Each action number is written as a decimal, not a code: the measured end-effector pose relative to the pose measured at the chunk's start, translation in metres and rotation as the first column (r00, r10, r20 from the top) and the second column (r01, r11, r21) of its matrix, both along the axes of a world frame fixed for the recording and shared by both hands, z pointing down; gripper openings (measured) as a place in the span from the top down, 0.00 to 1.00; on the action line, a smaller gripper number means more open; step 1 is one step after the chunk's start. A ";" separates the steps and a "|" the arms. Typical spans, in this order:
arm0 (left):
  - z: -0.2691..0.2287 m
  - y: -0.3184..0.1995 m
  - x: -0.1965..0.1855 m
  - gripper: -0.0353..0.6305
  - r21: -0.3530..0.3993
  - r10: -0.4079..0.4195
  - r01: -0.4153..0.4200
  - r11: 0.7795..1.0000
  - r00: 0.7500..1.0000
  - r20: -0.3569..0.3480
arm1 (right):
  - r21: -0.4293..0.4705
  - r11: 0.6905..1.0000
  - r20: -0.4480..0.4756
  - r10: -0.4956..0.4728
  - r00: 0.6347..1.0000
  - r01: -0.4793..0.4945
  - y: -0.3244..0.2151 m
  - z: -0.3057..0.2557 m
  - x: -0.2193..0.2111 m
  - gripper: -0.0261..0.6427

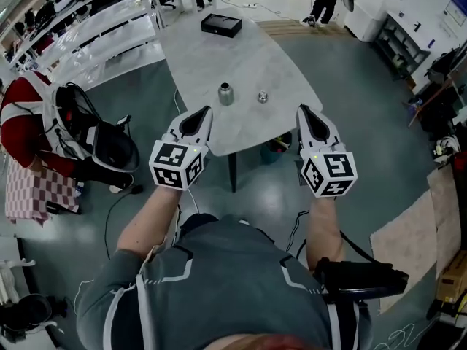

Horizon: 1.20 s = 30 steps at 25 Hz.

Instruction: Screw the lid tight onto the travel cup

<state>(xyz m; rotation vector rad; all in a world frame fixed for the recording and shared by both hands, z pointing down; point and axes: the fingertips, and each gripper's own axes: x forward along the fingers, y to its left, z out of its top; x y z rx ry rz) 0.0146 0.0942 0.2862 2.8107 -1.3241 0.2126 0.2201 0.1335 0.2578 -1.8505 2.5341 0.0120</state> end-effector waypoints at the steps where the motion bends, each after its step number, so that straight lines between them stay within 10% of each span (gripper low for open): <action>1: 0.002 -0.006 0.002 0.93 -0.003 0.000 0.000 1.000 1.000 0.002 | -0.002 1.000 0.005 -0.005 1.000 0.005 -0.008 0.003 0.001 0.92; 30: 0.033 -0.275 -0.050 0.93 -0.030 0.224 -0.225 0.974 0.973 -0.048 | -0.100 0.977 -0.054 0.184 0.981 -0.188 -0.234 0.031 -0.060 0.91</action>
